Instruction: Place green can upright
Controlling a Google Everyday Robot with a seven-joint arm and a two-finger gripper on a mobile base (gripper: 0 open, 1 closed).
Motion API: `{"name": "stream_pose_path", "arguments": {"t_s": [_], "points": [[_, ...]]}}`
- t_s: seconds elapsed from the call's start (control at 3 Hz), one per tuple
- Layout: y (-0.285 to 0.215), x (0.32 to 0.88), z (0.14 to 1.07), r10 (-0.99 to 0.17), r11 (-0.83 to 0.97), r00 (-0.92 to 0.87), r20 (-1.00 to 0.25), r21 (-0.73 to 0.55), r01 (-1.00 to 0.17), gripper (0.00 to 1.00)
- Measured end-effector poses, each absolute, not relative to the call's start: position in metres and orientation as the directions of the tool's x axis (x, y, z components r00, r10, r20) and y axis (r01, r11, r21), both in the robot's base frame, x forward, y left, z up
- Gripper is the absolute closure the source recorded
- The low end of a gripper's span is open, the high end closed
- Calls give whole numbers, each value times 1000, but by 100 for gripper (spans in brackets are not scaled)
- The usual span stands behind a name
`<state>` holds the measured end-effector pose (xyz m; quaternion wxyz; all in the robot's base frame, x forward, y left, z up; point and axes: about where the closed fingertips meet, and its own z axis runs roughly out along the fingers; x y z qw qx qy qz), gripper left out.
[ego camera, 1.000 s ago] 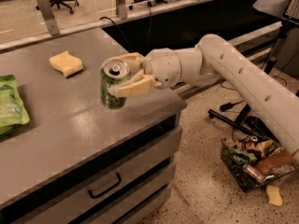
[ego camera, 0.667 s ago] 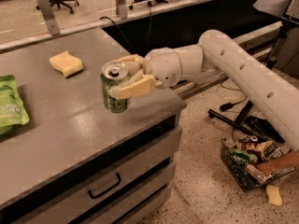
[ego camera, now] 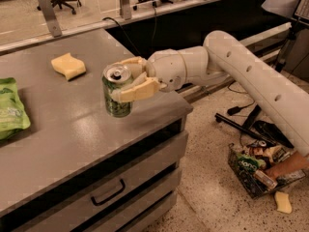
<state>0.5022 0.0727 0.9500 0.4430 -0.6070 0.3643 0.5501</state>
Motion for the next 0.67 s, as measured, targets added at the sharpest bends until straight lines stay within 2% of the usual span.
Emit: {"name": "stream_pose_path", "arguments": {"t_s": [0.33, 0.67], "points": [[72, 503, 949, 31, -338, 126, -992, -129, -932, 100], [69, 508, 940, -49, -313, 102, -994, -82, -946, 100]]}}
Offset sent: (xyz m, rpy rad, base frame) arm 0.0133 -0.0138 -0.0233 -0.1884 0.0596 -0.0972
